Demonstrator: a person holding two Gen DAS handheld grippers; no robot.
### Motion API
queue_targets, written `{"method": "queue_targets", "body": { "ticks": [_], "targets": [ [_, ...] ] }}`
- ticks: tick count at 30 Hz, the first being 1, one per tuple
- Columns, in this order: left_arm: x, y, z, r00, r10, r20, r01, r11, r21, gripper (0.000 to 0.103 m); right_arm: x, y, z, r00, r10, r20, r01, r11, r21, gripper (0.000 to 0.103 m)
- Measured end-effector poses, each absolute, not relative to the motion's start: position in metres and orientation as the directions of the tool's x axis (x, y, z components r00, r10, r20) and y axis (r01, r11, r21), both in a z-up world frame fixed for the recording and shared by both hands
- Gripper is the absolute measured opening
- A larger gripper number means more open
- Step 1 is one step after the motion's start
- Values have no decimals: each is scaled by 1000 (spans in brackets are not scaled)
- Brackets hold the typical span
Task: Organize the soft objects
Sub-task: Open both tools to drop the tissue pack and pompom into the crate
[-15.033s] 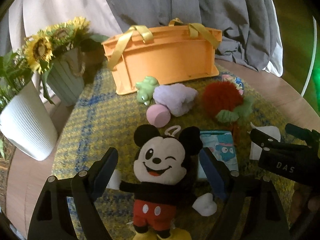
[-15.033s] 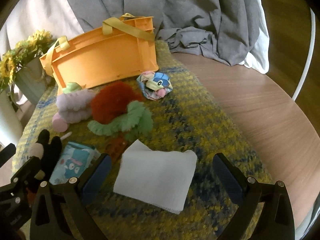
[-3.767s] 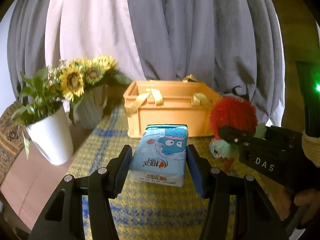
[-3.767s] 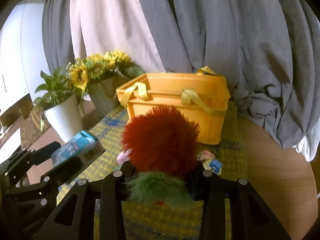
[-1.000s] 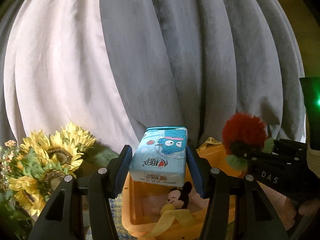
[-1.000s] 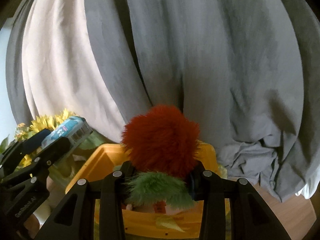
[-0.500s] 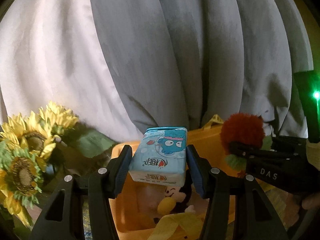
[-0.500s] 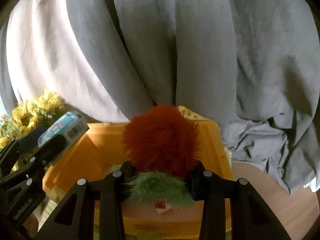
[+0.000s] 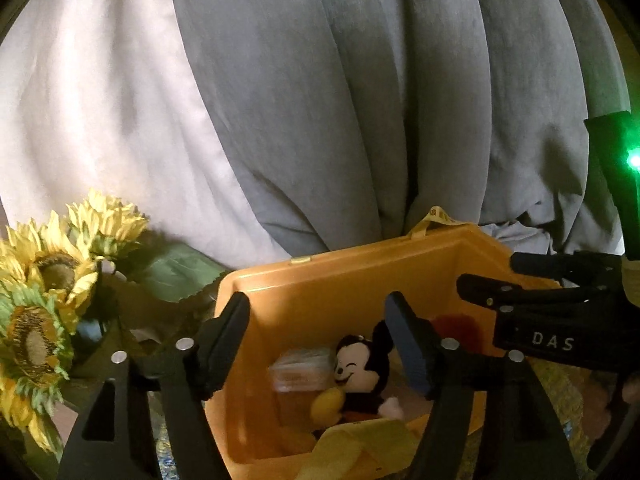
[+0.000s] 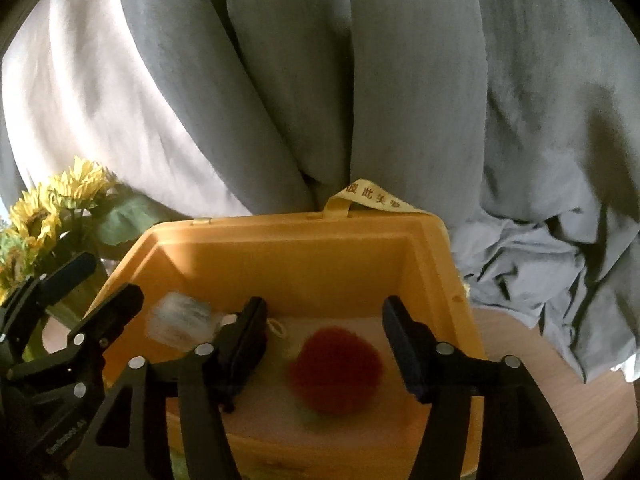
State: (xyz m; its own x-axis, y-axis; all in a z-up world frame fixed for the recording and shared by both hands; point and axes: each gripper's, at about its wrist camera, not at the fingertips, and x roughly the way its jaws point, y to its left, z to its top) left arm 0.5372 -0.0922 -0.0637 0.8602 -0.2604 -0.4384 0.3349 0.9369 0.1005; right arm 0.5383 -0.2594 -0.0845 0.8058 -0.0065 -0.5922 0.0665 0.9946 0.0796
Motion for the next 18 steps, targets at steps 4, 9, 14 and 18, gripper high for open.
{"method": "queue_targets", "body": {
  "ticks": [4,9,14,18],
  "targets": [
    [525,-89,-53,872,-256,-417,325,940,102,73,527,-259,-73,827,-39,-561,87,994,60,72],
    [506,-86,-35,889,-252,-382,313,944,106,77,507,-259,-55,854,-67,-515,107,993,48,77],
    [485,-83,-20,898,-255,-358,311,944,108,77,484,-256,-37,880,-90,-467,121,992,36,80],
    [464,-81,-12,904,-260,-339,312,944,107,77,463,-255,-25,894,-111,-435,137,990,29,81]
  ]
}}
